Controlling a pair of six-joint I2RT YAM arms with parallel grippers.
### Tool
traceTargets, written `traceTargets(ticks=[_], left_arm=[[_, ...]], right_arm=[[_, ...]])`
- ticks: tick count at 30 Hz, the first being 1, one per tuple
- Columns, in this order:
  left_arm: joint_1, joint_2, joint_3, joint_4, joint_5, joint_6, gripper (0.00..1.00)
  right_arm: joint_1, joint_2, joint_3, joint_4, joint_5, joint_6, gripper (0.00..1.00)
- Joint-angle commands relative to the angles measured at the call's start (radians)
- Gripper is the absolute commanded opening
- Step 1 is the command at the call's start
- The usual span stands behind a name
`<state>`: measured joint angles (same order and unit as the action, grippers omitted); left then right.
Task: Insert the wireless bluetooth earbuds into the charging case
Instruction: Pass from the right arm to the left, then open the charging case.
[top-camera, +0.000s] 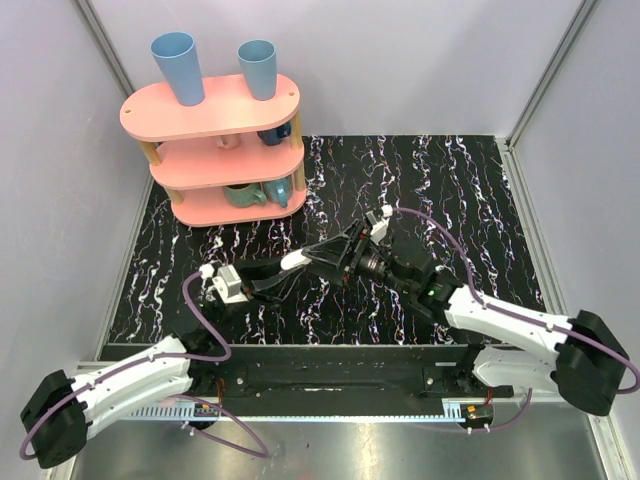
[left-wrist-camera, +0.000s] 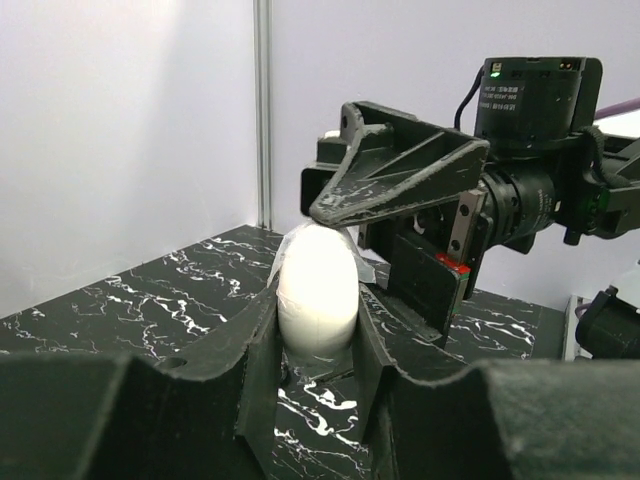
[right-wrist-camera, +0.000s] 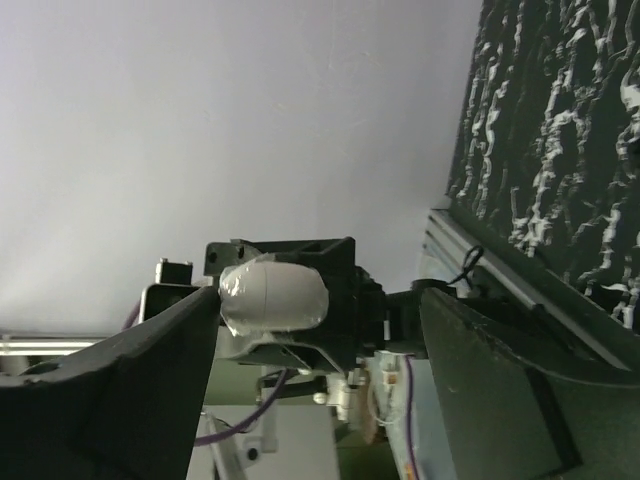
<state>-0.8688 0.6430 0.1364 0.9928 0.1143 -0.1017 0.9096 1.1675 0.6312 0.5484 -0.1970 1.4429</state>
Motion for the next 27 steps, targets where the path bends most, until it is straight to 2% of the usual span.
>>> traceTargets(ticks=[1, 3, 6, 8, 11, 12, 15, 17, 27], left_arm=[[-0.002, -0.058, -0.006, 0.021, -0.031, 0.017, 0.00], [-0.002, -0.080, -0.009, -0.017, -0.042, 0.023, 0.00], [-0.001, -0.120, -0.014, -0.058, -0.056, 0.030, 0.00], [-0.001, -0.138, -0.018, -0.063, -0.059, 0.030, 0.00], [-0.001, -0.143, -0.024, -0.060, -0.056, 0.022, 0.00], [-0.001, -0.143, -0.023, -0.056, -0.051, 0.019, 0.00], [-0.001, -0.137, -0.024, -0.034, -0.024, 0.005, 0.00], [-0.001, -0.135, -0.024, -0.026, -0.010, 0.000, 0.00], [-0.001, -0.120, -0.018, -0.016, 0.051, 0.000, 0.00]], right_arm=[[0.000, -0.120, 0.120, -0.258, 0.086, -0.283, 0.88], [0.002, -0.166, 0.157, -0.394, 0.117, -0.433, 0.89], [0.000, -0.203, 0.222, -0.510, 0.140, -0.605, 0.89], [0.003, -0.181, 0.268, -0.531, 0.079, -0.703, 0.89], [0.024, -0.099, 0.384, -0.663, 0.004, -0.797, 0.87], [0.046, -0.080, 0.412, -0.727, 0.031, -0.806, 0.87], [0.118, -0.031, 0.462, -0.767, 0.114, -0.866, 0.86], [0.120, -0.022, 0.481, -0.789, 0.154, -0.895, 0.87], [0.121, -0.031, 0.469, -0.762, 0.166, -0.903, 0.89]])
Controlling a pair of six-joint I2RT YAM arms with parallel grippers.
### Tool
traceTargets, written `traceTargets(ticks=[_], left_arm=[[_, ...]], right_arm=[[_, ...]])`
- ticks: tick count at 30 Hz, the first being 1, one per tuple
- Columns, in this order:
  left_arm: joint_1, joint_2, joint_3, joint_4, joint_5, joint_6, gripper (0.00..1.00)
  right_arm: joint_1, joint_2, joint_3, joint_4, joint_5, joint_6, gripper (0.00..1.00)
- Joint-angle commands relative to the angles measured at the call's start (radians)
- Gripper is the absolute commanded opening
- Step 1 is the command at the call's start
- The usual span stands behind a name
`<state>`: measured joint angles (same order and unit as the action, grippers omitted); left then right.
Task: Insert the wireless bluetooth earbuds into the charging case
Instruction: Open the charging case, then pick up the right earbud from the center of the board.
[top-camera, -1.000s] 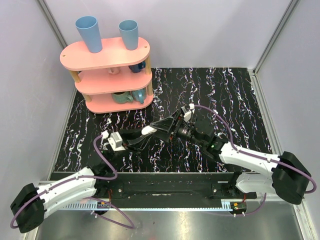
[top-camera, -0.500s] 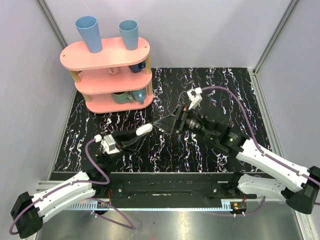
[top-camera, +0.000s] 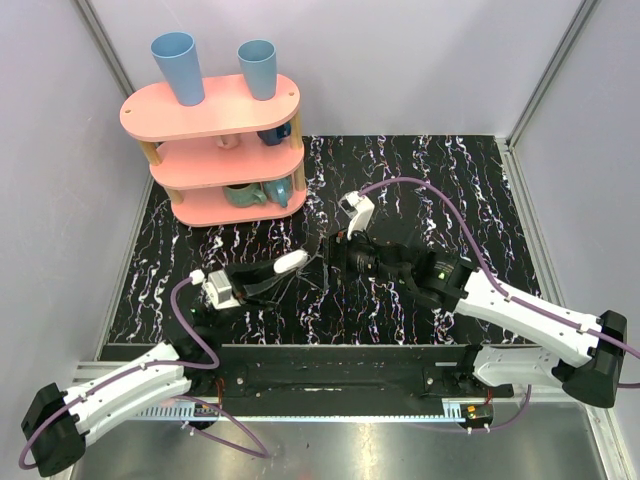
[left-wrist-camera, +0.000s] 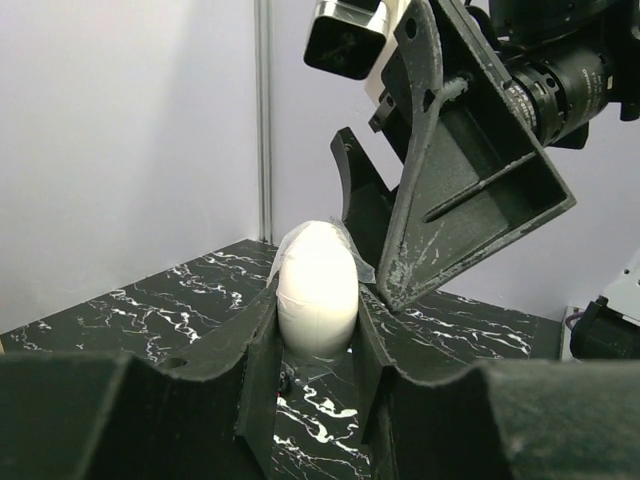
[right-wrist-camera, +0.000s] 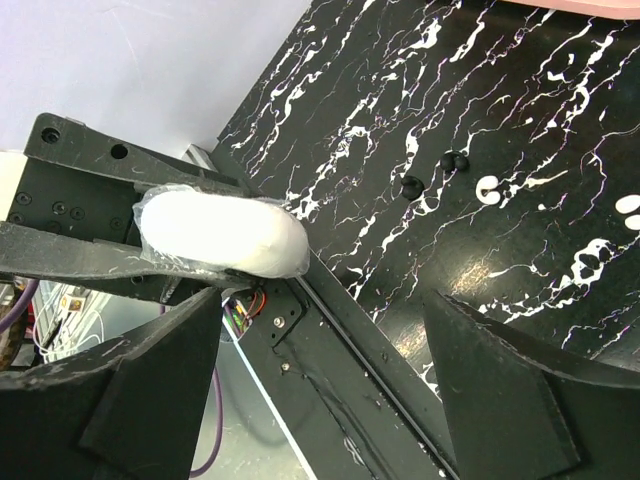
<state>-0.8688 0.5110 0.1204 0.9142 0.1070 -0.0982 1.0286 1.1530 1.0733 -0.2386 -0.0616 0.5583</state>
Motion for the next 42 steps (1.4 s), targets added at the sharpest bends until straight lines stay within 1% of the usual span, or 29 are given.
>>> traceTargets(ticks=[1, 8, 10, 13, 22, 27, 29, 30, 34, 42], left_arm=[[-0.001, 0.017, 0.001, 0.060, 0.083, -0.003, 0.00], [-0.001, 0.018, 0.008, 0.051, 0.134, 0.002, 0.00], [-0.001, 0.012, 0.010, 0.051, 0.154, 0.003, 0.00], [-0.001, 0.008, 0.016, 0.035, 0.183, 0.006, 0.00], [-0.001, 0.003, 0.013, 0.014, 0.214, 0.000, 0.00], [-0.001, -0.003, -0.004, 0.015, 0.181, -0.006, 0.00], [-0.001, -0.006, -0.011, 0.006, 0.151, -0.011, 0.00], [-0.001, -0.008, -0.013, -0.003, 0.134, -0.012, 0.00], [-0.001, -0.016, -0.044, 0.018, 0.057, -0.029, 0.00], [-0.001, -0.043, -0.070, 0.008, -0.018, -0.051, 0.00]], right_arm=[[0.004, -0.016, 0.013, 0.038, 0.029, -0.009, 0.89], [0.004, -0.036, -0.010, 0.071, 0.057, 0.026, 0.89], [0.004, -0.041, -0.019, 0.076, 0.100, 0.029, 0.89], [0.004, -0.053, -0.026, 0.082, 0.121, 0.034, 0.90], [0.004, -0.036, -0.010, 0.107, 0.106, 0.045, 0.92], [0.004, -0.026, -0.003, 0.117, 0.092, 0.041, 0.92], [0.004, -0.027, 0.004, 0.128, 0.066, 0.038, 0.93], [0.004, -0.027, 0.007, 0.151, 0.015, 0.038, 0.93], [0.002, -0.045, 0.010, 0.205, -0.026, 0.052, 0.93], [0.004, -0.076, 0.014, 0.199, 0.008, 0.037, 0.93]])
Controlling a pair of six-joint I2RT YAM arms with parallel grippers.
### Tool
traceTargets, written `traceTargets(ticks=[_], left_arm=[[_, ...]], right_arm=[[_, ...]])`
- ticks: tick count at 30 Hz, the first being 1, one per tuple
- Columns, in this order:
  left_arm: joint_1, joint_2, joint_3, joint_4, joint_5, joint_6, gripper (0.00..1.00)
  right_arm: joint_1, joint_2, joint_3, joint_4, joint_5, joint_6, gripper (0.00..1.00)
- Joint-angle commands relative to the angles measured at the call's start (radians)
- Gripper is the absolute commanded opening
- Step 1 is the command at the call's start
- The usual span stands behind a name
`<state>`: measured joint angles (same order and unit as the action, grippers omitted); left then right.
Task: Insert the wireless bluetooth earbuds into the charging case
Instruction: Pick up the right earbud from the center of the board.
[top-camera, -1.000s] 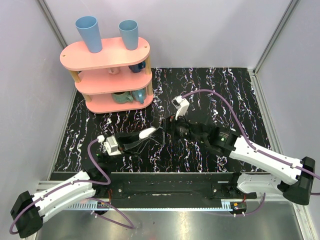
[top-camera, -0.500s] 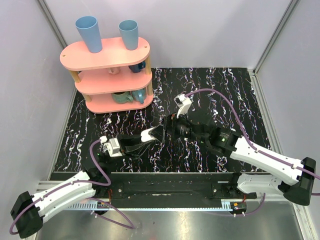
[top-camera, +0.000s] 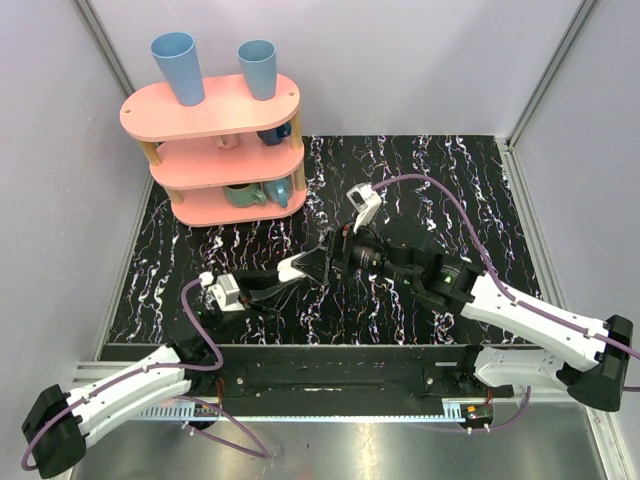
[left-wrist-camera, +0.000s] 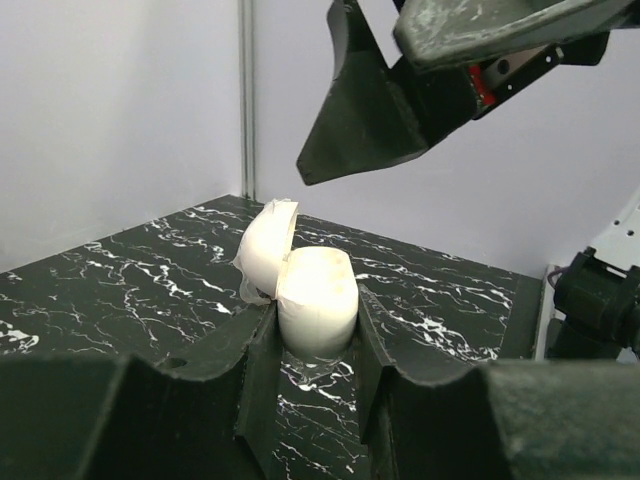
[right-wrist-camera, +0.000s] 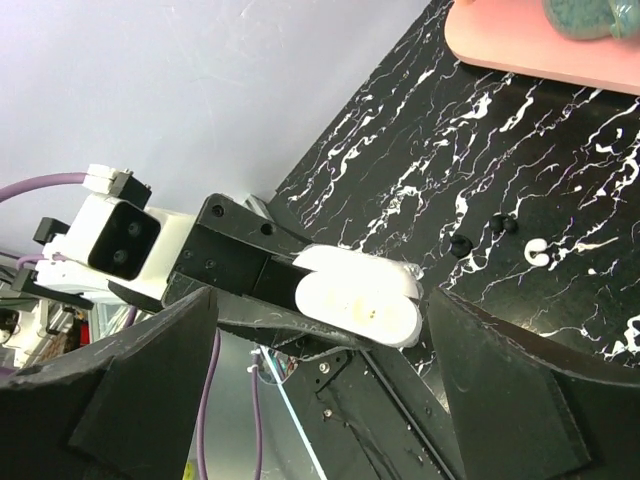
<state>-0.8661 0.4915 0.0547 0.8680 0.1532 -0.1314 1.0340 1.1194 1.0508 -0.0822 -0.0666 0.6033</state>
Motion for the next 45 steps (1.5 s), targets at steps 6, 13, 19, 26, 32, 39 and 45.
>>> traceTargets(ticks=[6, 13, 19, 26, 32, 39, 45], left_arm=[[-0.004, -0.108, 0.031, -0.098, -0.084, 0.006, 0.00], [-0.004, -0.270, 0.128, -0.377, -0.095, 0.065, 0.00], [-0.005, -0.375, 0.194, -0.573, -0.141, 0.084, 0.00], [-0.004, -0.424, 0.241, -0.685, -0.138, 0.076, 0.00], [-0.004, -0.470, 0.244, -0.710, -0.152, 0.070, 0.00], [-0.005, -0.481, 0.244, -0.713, -0.132, 0.064, 0.00], [-0.005, -0.481, 0.238, -0.704, -0.130, 0.064, 0.00]], right_arm=[[-0.073, -0.105, 0.025, -0.134, 0.341, 0.059, 0.92], [-0.282, -0.101, 0.006, -0.266, 0.278, 0.012, 0.87], [-0.304, 0.049, 0.003, -0.277, 0.159, -0.039, 0.71], [-0.311, 0.290, 0.046, -0.228, 0.108, -0.145, 0.59], [-0.347, 0.503, 0.130, -0.214, 0.168, -0.149, 0.52], [-0.362, 0.694, 0.228, -0.176, -0.018, -0.206, 0.51], [-0.374, 0.763, 0.238, -0.139, -0.033, -0.215, 0.47]])
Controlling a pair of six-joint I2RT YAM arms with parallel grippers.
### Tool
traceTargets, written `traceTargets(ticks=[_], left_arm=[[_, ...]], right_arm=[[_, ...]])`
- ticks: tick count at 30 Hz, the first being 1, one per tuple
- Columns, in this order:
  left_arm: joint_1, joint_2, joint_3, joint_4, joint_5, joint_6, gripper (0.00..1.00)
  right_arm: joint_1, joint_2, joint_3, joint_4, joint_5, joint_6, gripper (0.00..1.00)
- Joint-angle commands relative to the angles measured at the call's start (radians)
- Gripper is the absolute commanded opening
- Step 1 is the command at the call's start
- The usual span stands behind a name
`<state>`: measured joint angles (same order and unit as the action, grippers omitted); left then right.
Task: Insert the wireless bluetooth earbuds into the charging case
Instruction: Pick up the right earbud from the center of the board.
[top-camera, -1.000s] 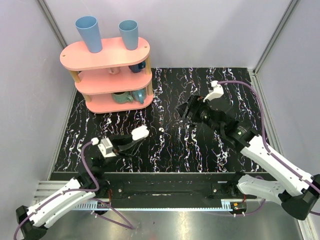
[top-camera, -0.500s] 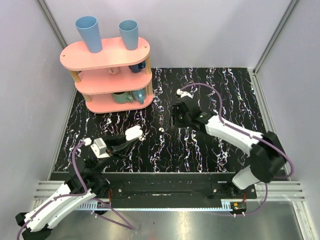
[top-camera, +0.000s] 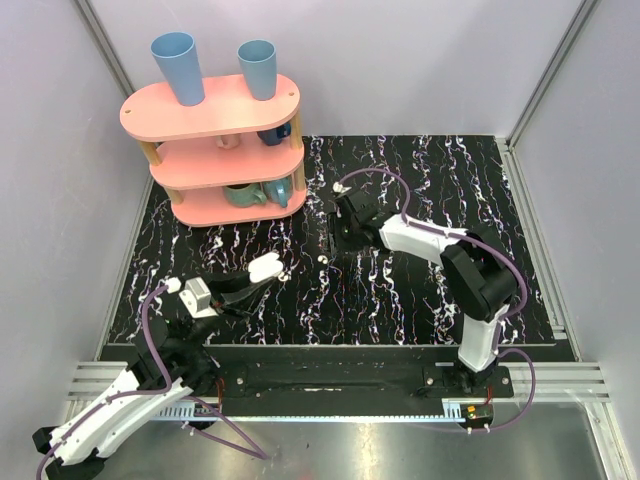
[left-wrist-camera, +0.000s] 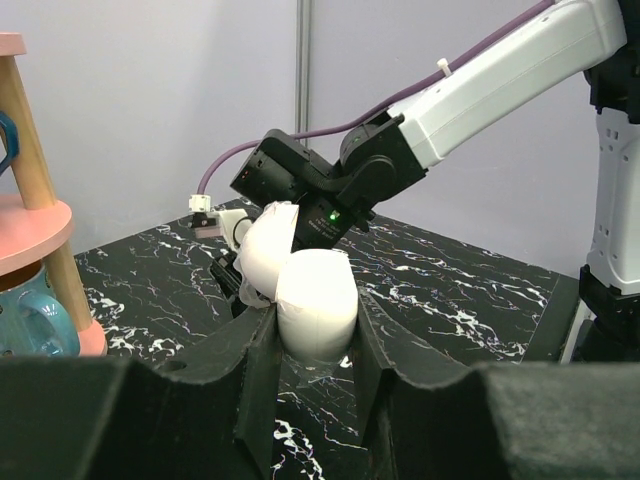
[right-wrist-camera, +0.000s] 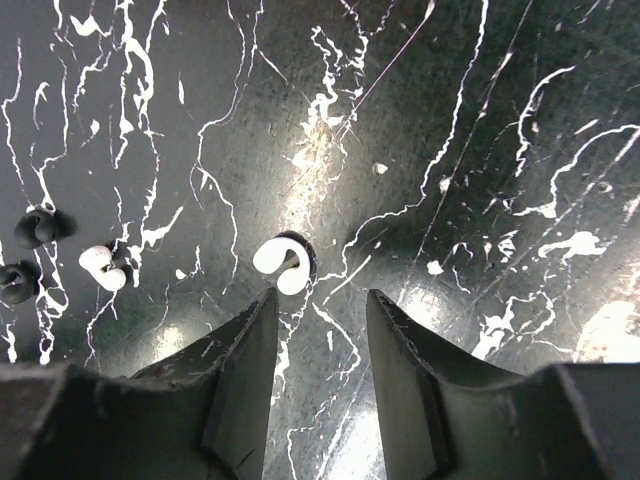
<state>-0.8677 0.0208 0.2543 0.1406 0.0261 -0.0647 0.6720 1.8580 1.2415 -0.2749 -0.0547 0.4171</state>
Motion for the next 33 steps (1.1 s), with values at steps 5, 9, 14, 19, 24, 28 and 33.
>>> traceTargets(ticks=[5, 9, 14, 19, 24, 28, 33], left_arm=[[-0.004, -0.002, 0.031, 0.031, -0.005, -0.004, 0.00], [-0.004, 0.004, 0.026, 0.034, -0.003, -0.007, 0.00], [-0.004, 0.013, 0.025, 0.039, 0.000, -0.009, 0.00], [-0.004, 0.021, 0.026, 0.037, 0.005, -0.009, 0.00], [-0.004, 0.025, 0.025, 0.042, 0.001, -0.009, 0.00], [-0.004, 0.034, 0.025, 0.040, 0.005, -0.010, 0.00], [-0.004, 0.042, 0.026, 0.040, 0.006, -0.009, 0.00]], right_arm=[[-0.020, 0.073, 0.064, 0.072, -0.109, -0.046, 0.48], [-0.020, 0.099, 0.069, 0.085, -0.146, -0.047, 0.48], [-0.023, 0.118, 0.067, 0.106, -0.149, -0.041, 0.47], [-0.026, 0.130, 0.062, 0.109, -0.160, -0.038, 0.46], [-0.028, 0.141, 0.053, 0.121, -0.177, -0.043, 0.44], [-0.026, 0.147, 0.049, 0.126, -0.198, -0.043, 0.43], [-0.028, 0.141, 0.032, 0.141, -0.217, -0.032, 0.43]])
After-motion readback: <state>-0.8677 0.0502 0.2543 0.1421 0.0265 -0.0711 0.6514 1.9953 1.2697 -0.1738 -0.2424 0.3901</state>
